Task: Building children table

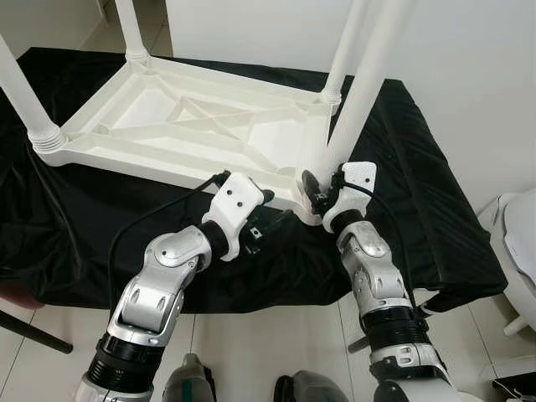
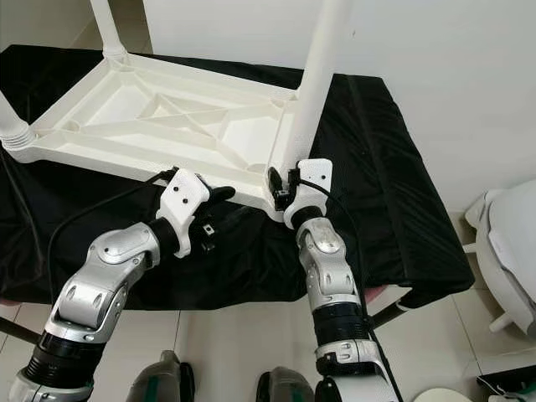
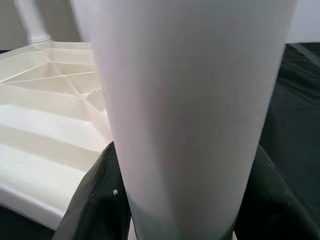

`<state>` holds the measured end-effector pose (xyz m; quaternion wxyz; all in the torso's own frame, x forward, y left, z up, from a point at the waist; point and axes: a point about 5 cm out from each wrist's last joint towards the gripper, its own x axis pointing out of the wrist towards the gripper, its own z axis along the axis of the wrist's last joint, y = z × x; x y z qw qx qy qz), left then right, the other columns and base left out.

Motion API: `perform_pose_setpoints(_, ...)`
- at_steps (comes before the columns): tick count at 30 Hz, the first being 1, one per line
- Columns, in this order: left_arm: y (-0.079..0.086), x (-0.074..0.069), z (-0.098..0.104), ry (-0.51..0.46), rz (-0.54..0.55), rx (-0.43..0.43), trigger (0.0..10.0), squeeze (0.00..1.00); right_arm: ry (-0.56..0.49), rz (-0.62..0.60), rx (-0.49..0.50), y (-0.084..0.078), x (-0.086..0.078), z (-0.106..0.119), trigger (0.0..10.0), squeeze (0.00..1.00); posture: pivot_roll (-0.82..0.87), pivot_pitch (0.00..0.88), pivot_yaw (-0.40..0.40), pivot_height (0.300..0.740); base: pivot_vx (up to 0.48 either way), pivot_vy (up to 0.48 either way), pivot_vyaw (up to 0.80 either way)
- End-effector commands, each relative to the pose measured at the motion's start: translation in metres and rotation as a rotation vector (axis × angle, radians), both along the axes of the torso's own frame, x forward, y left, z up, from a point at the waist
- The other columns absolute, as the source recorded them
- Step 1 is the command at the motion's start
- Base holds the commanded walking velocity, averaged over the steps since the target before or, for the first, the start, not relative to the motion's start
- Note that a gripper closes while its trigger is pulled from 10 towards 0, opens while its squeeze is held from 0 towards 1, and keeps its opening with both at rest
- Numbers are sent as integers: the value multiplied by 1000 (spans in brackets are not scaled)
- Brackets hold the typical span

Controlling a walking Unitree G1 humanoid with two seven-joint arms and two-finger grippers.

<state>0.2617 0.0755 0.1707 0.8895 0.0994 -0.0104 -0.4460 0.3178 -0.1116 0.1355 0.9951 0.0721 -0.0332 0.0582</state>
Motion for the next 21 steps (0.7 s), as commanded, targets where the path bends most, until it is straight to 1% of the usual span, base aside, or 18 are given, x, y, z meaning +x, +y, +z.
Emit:
perform_pose_setpoints(1,1,4,-1,-5,69,-7,10000,0,1,-70,46,-8,-1,2,0,0,-77,2,-48,740,0,0,0)
perform_pose_setpoints(2,1,4,0,-8,73,-11,10000,0,7,-92,29,-4,-3,1,4549,0,-76,8,-50,740,0,0,0)
perform_pose_setpoints(3,2,4,1,-9,77,-16,10000,0,14,-105,15,-5,-3,0,10000,0,-75,9,-51,740,0,0,0)
perform_pose_setpoints(6,2,4,1,-11,80,-16,10000,0,9,-108,-13,-14,-1,2,10000,0,-71,10,-53,740,0,0,0)
perform_pose_setpoints(7,2,4,1,-12,80,-15,10000,0,7,-97,-12,-17,1,3,10000,20,-70,10,-54,740,0,0,0)
perform_pose_setpoints(8,2,4,1,-12,80,-15,10000,0,7,-97,-12,-17,1,3,10000,20,-70,10,-54,740,0,0,0)
perform_pose_setpoints(9,2,4,1,-13,80,-15,10000,0,4,-64,-4,-18,2,3,10000,1000,-67,11,-55,740,0,0,0)
perform_pose_setpoints(10,2,4,2,-12,81,-18,10000,0,0,-31,-3,-18,3,4,10000,1000,-67,11,-55,740,0,0,0)
perform_pose_setpoints(11,2,4,2,-12,81,-18,10000,0,0,-31,-3,-18,3,4,10000,1000,-67,11,-55,740,0,0,0)
perform_pose_setpoints(12,1,3,2,-12,82,-20,10000,0,-9,30,-9,-18,4,5,10000,1000,-65,9,-55,740,0,0,0)
perform_pose_setpoints(13,1,3,2,-12,82,-20,10000,0,-9,30,-9,-18,4,5,10000,1000,-65,9,-55,740,0,0,0)
perform_pose_setpoints(15,1,2,2,-10,82,-22,10000,0,-26,155,-34,-21,7,8,10000,1000,-65,10,-55,740,0,0,0)
perform_pose_setpoints(16,1,2,2,-10,82,-22,10000,0,-26,155,-34,-21,7,8,10000,1000,-65,10,-55,740,0,0,0)
perform_pose_setpoints(17,1,1,1,-1,76,-25,10000,0,-42,225,-66,-24,9,11,10000,1000,-64,12,-56,740,0,0,0)
perform_pose_setpoints(18,2,-1,0,3,72,-22,10000,0,-54,281,-103,-26,10,14,10000,180,-64,12,-56,740,0,0,0)
perform_pose_setpoints(19,2,-3,-1,7,68,-21,10000,0,-51,339,-111,-28,10,15,10000,0,-64,12,-56,740,0,0,0)
perform_pose_setpoints(20,2,-3,-1,9,65,-19,10000,0,-47,374,-112,-29,11,15,10000,0,-64,12,-56,740,0,0,0)
perform_pose_setpoints(21,2,-3,-1,9,65,-19,10000,0,-47,374,-112,-29,11,15,10000,0,-64,12,-56,740,0,0,0)
